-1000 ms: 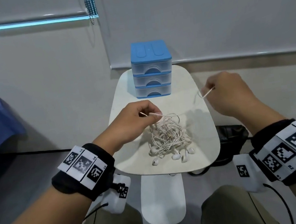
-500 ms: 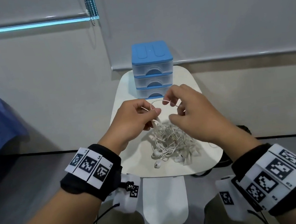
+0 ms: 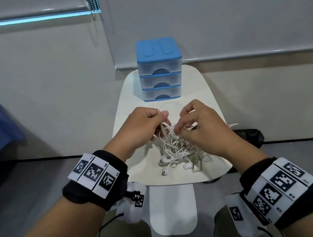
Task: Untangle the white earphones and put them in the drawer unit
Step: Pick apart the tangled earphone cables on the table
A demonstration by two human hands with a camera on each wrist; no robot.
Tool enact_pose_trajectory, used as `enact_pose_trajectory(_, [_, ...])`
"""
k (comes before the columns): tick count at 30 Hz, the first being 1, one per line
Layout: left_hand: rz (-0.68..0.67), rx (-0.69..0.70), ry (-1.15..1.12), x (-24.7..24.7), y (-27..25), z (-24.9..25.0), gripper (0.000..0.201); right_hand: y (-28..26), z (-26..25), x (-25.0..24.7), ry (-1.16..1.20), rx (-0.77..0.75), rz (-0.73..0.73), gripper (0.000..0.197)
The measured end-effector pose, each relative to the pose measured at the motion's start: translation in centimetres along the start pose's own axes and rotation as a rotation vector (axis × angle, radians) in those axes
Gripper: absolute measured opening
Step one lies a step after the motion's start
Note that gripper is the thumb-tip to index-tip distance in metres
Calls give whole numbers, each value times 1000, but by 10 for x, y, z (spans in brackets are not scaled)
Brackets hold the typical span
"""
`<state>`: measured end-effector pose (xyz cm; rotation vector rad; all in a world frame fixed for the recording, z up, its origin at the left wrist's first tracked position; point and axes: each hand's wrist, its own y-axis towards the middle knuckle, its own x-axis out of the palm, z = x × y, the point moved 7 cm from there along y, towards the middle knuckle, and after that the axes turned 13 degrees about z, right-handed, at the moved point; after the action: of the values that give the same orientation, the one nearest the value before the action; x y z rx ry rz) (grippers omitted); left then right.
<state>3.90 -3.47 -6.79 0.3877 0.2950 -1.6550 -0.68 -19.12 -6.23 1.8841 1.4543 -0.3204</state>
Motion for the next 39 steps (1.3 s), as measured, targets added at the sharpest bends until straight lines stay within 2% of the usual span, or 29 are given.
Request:
enact_pose_trajectory(8, [-76, -43, 8, 0, 4, -1, 26, -1, 2, 7, 17, 61, -32, 8])
enact_pose_trajectory(12, [-78, -32, -38, 0, 3, 1, 8, 0, -4, 9, 26, 29, -33, 12])
enact_pose_trajectory(14, [-80, -33, -70, 0, 2, 2, 7, 1, -5, 10, 26, 26, -51, 12])
enact_pose_trajectory(17, [-60, -38, -74, -2, 1, 5, 18, 2, -6, 7, 16, 29, -51, 2])
enact_pose_trajectory(23, [-181, 7, -4, -1, -4, 14, 59, 7, -9, 4, 19, 68, -94, 14])
enact_pose_trajectory(27, [-151, 20, -2, -6, -3, 17, 72, 6, -7, -1, 148, 170, -101, 14])
enact_pose_trajectory(31, [-105, 53, -10, -8, -7, 19, 63, 6, -6, -10, 258, 262, -61, 14])
enact_pose_trajectory(33, [-63, 83, -59, -6, -9, 23, 53, 7, -7, -12, 270, 274, -66, 32])
enact_pose_trajectory(36, [-4, 125, -132, -1, -13, 29, 34, 5, -13, -7, 236, 253, -159, 64])
enact_pose_trajectory(37, [3, 136, -152, 1, -14, 30, 27, 5, -13, -6, 223, 242, -180, 66])
enact_pose_trajectory(39, [8, 139, -195, 3, -17, 30, 16, 6, -14, -10, 177, 195, -187, 57])
